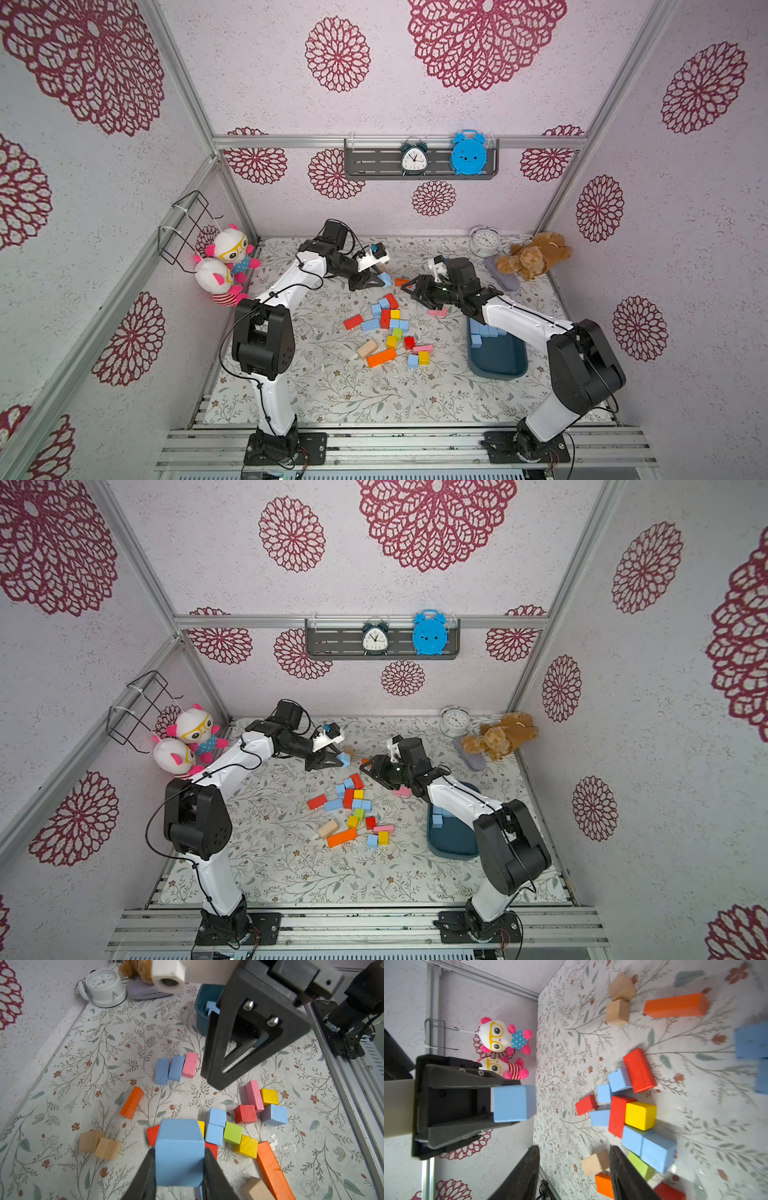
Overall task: Pick out the blue building blocks
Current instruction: Place the building block in the storage box.
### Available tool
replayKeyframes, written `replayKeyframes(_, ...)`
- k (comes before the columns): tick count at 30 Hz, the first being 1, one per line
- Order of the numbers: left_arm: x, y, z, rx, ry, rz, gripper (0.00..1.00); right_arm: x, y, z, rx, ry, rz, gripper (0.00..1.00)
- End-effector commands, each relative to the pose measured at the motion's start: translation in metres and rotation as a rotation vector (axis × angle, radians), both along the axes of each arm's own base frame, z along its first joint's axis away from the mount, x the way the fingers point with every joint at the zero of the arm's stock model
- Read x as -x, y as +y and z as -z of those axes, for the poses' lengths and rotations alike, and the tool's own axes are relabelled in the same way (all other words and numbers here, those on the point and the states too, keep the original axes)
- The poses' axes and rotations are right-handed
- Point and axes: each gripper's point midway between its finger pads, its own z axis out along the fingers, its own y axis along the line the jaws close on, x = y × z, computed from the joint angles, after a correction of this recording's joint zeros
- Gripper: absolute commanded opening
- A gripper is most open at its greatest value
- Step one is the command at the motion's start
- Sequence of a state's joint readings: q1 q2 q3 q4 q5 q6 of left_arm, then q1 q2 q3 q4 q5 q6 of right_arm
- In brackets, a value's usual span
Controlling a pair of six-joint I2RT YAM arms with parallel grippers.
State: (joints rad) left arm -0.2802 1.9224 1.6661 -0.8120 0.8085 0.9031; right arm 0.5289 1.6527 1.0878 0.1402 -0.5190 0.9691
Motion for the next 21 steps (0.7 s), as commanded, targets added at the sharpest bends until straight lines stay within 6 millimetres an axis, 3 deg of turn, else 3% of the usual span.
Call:
replayKeyframes(1,0.014,-0.011,-0.012,0.028,-0.047,0.079,0.21,-0.002,0.021,-0.031,-0.108,-0.025,-0.036,0.56)
replayKeyframes(15,0.02,-0.017,-0.013,0.008,-0.09,0.113,0.22,-0.012,0.033,-0.04,-0.099,-0.033,-0.043,0.55)
replayKeyframes(21,0.021,-0.02,-0.016,0.014,-0.094,0.114,0.22,-0.01,0.034,-0.041,-0.098,-0.029,-0.056,0.46)
